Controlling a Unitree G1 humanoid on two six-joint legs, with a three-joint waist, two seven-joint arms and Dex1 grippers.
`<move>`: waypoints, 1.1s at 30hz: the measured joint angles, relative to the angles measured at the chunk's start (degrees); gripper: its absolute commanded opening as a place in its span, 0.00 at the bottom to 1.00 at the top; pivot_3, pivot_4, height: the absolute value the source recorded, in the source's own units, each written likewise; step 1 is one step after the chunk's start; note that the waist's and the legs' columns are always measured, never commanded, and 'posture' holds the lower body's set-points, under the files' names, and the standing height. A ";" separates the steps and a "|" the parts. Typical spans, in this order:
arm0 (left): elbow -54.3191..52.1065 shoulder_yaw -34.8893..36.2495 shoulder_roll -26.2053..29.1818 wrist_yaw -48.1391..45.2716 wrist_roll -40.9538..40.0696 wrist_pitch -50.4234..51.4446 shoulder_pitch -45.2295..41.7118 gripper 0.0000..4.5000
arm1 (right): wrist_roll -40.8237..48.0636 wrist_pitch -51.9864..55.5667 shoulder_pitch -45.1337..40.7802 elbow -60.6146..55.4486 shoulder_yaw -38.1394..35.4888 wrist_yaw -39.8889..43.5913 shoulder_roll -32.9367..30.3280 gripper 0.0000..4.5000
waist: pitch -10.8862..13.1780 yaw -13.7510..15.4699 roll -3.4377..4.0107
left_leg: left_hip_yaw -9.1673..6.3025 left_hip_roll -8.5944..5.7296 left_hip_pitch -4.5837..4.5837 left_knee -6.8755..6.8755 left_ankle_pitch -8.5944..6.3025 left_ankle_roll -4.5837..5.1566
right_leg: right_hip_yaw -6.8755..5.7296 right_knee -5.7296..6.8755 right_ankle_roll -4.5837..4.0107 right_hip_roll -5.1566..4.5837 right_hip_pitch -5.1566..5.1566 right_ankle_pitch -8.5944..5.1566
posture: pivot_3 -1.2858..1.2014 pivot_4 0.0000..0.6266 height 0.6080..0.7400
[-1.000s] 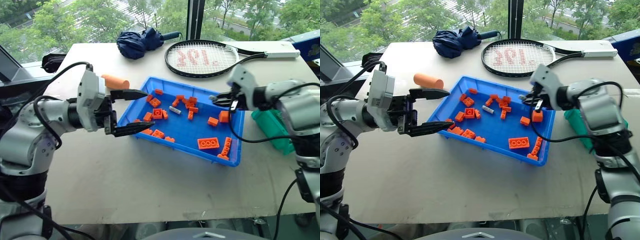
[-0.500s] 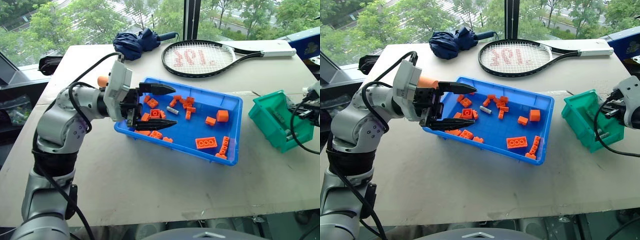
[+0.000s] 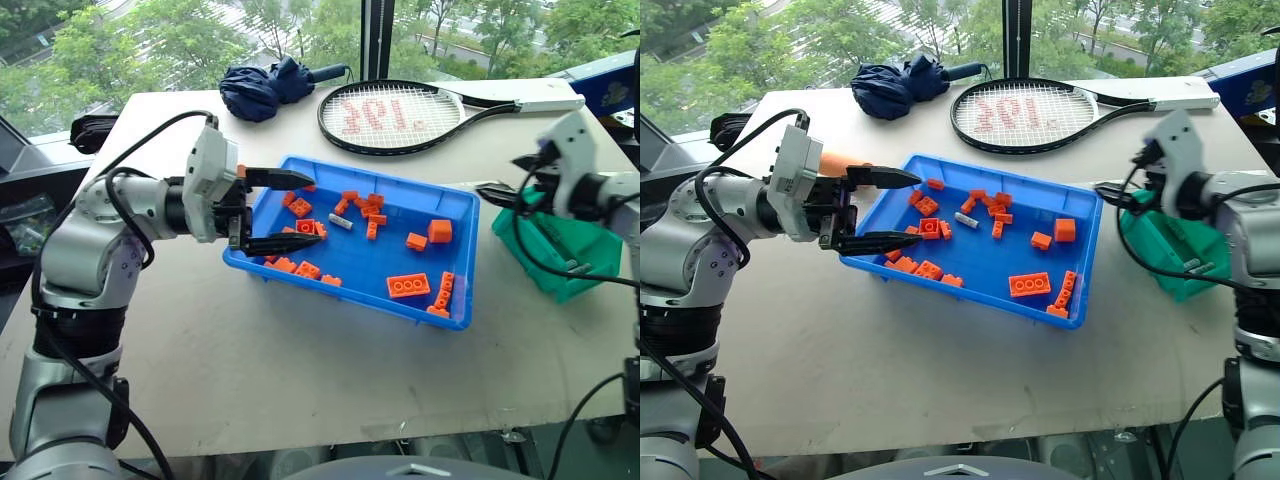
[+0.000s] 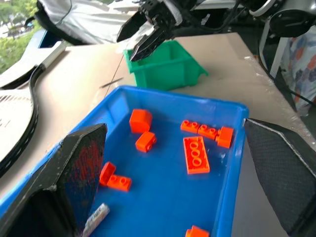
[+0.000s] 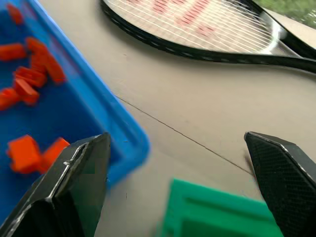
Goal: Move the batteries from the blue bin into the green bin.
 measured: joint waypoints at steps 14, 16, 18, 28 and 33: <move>3.10 11.84 7.84 1.42 4.97 -1.60 18.03 1.00 | -5.47 -10.41 -12.23 20.70 23.81 0.42 24.23 0.96 | 0.01 0.37 -0.05 | -0.23 -0.17 -0.17 0.03 0.01 -0.05 | -0.10 -0.02 0.00 -0.35 -0.11 0.01 | 0.52 0.24 1.00; 2.36 13.44 8.18 2.24 4.94 -1.23 18.81 1.00 | -7.31 -13.00 -13.83 25.61 25.00 0.85 25.70 0.96 | 0.01 0.20 -0.05 | -0.22 -0.20 -0.17 0.02 0.02 -0.06 | -0.12 0.00 0.00 -0.41 -0.14 0.01 | 0.52 0.24 1.00; 1.73 14.70 8.57 2.51 4.89 -1.06 19.46 1.00 | -8.66 -14.96 -15.11 29.35 25.37 0.83 27.06 0.96 | 0.01 -0.11 -0.05 | -0.22 -0.20 -0.16 -0.02 0.03 -0.08 | -0.12 0.02 0.00 -0.40 -0.18 0.01 | 0.52 0.24 1.00; 0.02 14.85 8.47 3.67 4.41 -0.41 20.16 1.00 | -12.03 -20.42 -19.34 43.44 24.85 1.16 32.74 0.22 | 0.01 -0.31 -0.04 | -0.22 -0.20 -0.18 -0.08 0.04 -0.12 | -0.10 0.04 0.00 -0.41 -0.26 0.01 | 0.52 0.24 1.00; -0.43 14.39 8.37 3.75 3.78 0.14 19.08 1.00 | -11.67 -16.81 -16.64 32.36 23.74 3.92 27.16 0.01 | 0.00 -0.12 -0.06 | -0.32 -0.27 -0.76 0.08 0.05 -0.13 | -0.14 0.12 0.01 -0.49 -0.74 0.02 | 0.52 0.24 1.00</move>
